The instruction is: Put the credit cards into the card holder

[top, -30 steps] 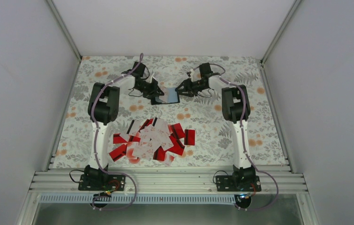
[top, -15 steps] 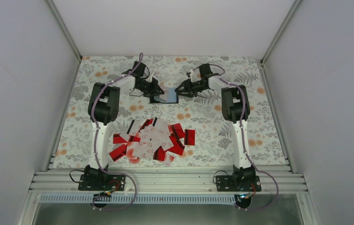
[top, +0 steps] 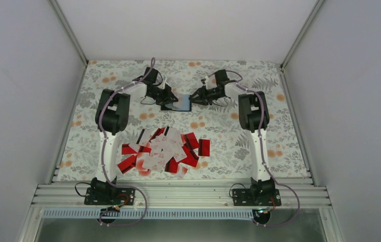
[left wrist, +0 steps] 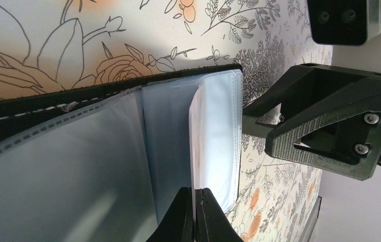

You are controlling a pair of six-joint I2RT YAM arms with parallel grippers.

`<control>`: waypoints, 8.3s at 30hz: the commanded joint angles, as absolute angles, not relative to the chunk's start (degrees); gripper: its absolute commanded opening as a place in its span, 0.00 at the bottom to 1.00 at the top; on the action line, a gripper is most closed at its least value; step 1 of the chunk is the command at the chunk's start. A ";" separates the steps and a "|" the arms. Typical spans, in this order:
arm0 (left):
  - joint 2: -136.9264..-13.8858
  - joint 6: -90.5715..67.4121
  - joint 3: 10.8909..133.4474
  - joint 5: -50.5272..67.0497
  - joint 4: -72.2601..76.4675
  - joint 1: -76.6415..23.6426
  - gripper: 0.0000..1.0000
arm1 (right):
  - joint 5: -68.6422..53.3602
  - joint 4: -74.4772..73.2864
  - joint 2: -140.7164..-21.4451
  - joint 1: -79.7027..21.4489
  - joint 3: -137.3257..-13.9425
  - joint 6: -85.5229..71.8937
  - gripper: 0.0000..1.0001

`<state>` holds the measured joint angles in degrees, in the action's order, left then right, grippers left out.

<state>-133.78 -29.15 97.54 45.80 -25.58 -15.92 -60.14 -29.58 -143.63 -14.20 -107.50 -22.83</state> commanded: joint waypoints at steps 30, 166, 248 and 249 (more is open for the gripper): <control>-133.25 -27.50 96.02 45.16 -28.95 -17.89 0.24 | -58.00 -30.75 -146.60 -15.92 -104.95 -24.53 0.22; -134.73 -32.58 118.93 16.97 -63.84 -29.53 0.96 | -49.53 -29.61 -135.79 -16.80 -94.60 -20.44 0.23; -131.04 -10.74 99.87 16.02 -49.22 -23.93 0.02 | -55.84 -28.55 -138.75 -21.21 -99.67 -29.33 0.31; -131.11 -10.66 100.00 16.41 -49.15 -23.99 0.02 | -56.11 -28.63 -138.98 -21.36 -100.00 -29.43 0.31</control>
<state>-129.16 -11.35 100.97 15.16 -49.78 -23.83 -57.10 -27.03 -136.57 -20.05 -97.97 -29.34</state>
